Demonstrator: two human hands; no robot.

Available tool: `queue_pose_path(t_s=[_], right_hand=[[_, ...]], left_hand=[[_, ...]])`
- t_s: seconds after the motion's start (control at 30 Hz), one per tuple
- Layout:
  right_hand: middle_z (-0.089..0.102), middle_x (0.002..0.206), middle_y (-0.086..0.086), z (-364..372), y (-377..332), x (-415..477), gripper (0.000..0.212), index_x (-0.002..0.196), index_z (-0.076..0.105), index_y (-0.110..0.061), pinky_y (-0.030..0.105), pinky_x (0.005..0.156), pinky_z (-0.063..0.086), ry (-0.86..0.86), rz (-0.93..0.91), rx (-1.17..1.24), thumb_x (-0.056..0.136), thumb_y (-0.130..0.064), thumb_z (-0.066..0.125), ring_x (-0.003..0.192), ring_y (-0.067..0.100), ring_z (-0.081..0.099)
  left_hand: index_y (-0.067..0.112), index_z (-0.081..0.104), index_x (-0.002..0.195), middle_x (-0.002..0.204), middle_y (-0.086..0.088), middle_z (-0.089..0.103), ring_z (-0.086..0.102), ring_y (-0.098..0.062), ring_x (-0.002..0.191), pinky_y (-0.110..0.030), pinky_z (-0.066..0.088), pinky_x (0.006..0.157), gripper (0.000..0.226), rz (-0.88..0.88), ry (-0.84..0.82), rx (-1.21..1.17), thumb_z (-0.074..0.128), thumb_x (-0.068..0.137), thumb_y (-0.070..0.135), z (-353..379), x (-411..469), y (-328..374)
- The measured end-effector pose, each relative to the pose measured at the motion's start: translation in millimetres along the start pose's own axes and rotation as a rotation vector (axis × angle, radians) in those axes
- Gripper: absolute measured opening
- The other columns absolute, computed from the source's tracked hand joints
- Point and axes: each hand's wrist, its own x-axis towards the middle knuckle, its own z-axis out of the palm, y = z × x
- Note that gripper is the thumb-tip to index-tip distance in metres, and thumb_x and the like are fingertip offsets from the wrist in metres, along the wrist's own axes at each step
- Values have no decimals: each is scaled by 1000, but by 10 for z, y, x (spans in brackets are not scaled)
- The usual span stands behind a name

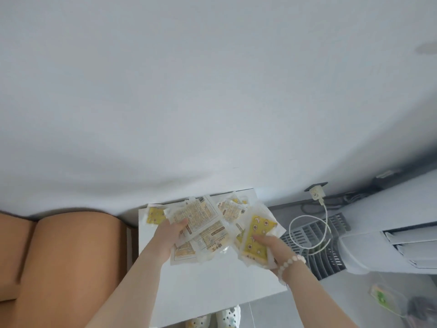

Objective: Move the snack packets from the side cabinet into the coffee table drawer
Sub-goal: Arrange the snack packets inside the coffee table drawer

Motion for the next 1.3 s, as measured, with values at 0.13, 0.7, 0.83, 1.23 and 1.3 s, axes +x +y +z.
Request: queue_pose_path(t_s=[0.13,0.7,0.83,1.23,1.3], right_hand=[[70,107,16,108,-325,-337,24,105,65,-5,41,85,53,-194,-104,201,82,-9,60,93,29,68],[71,96,12,1006,-1028,-758,17,102,64,-7,36,75,56,-481,-173,-161,93,-7,49,76,23,71],[73,87,10,1337,-828,-743,16,103,62,-9,37,74,57,-567,-94,-364,91,-6,52,77,25,71],[71,105,14,2360,378,-1328,18,106,63,-5,45,102,44,-823,140,-882,90,-13,60,109,31,62],[70,104,14,2465,602,-1508,15,104,62,-5,41,89,54,-850,190,-941,93,-13,56,103,29,64]], left_hand=[[1,58,113,96,-13,68,67,-26,79,-34,54,59,24,22,-48,-9,57,95,16,13,-217,195],[6,61,104,90,-9,67,65,-22,79,-34,51,63,13,139,207,-449,51,97,12,-650,-1266,152],[5,61,110,91,-7,68,65,-21,79,-32,51,63,17,156,351,-537,53,96,11,-862,-1629,-238],[9,64,106,104,-11,70,67,-29,97,-45,53,86,15,148,666,-933,55,95,13,-1520,-2803,-1552],[10,65,103,104,-11,71,67,-29,98,-47,53,89,13,133,706,-968,56,95,14,-1548,-2985,-1771]])
